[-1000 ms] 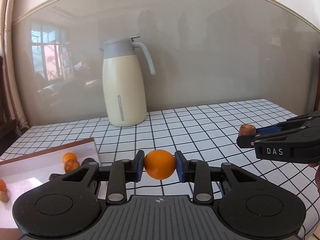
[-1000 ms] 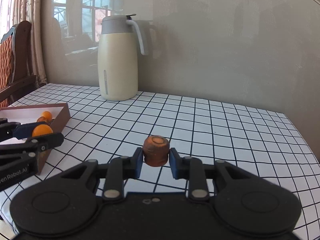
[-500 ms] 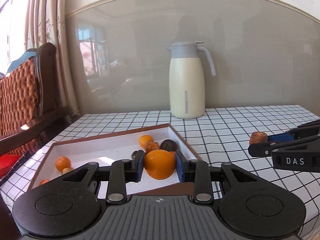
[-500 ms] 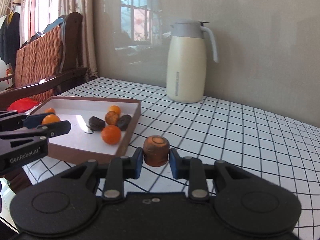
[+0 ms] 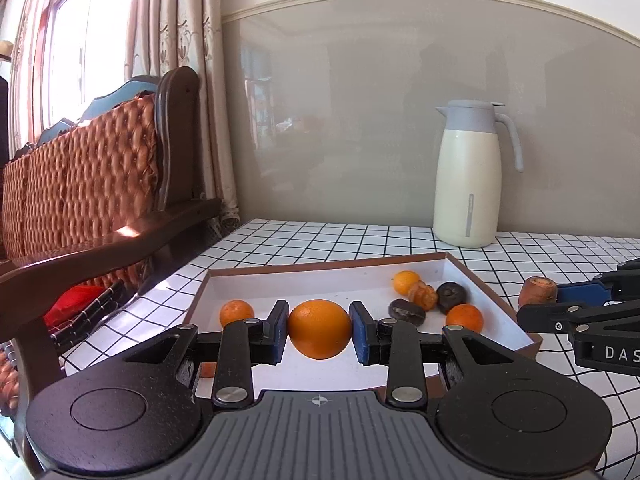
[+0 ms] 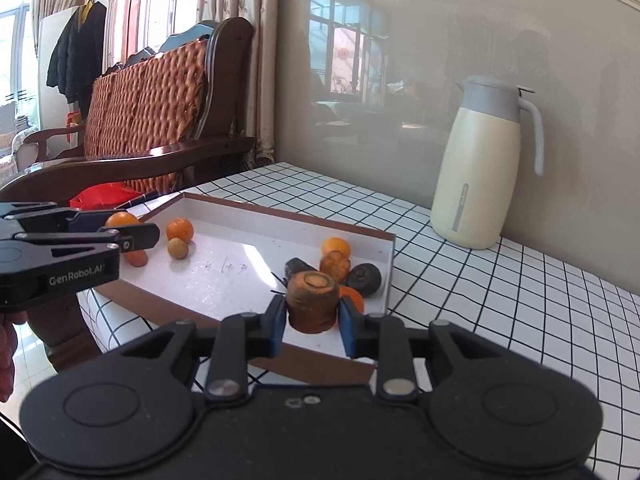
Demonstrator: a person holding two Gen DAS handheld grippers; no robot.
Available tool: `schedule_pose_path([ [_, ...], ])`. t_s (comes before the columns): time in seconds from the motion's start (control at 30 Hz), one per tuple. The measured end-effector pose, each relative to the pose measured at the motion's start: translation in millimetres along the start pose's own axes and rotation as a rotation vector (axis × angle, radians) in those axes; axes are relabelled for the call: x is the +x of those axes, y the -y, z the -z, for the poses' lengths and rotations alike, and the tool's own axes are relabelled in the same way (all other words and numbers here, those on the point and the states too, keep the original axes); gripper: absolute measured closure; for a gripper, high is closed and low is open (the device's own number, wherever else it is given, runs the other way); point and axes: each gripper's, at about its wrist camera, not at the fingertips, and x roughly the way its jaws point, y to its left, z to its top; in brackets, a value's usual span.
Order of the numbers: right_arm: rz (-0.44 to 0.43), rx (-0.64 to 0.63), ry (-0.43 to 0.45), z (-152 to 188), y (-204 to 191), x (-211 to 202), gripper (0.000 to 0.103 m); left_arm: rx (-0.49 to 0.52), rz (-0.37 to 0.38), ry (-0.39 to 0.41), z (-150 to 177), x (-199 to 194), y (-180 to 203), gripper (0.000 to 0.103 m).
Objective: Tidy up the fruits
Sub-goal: 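Carry the small orange and carrot piece into the tray and open both grippers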
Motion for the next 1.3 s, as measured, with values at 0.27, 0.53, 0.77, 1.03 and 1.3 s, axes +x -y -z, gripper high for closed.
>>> schedule_pose_path([
  [0.27,0.001,-0.011,0.029,-22.8,-13.3,19.4,0.084,-0.041,-0.049,0.001,0.9,16.4,-34.1,0.070],
  [0.53,0.037,0.012,0.055,-43.8,-5.4,37.0,0.084,-0.079,-0.093,0.027,-11.6,34.9,-59.2,0.070],
  [0.77,0.049,0.040,0.064,-54.1,5.9,53.7,0.084,-0.099,-0.102,0.027,-21.0,56.3,-67.0,0.070],
  [1.03,0.067,0.068,0.047,-54.6,18.7,72.9,0.084,-0.096,-0.115,0.009,-24.5,78.6,-71.6,0.070],
  [1.3,0.078,0.086,0.029,-54.6,27.4,89.4,0.084,-0.101,-0.117,-0.025,-23.2,99.9,-78.8,0.070],
])
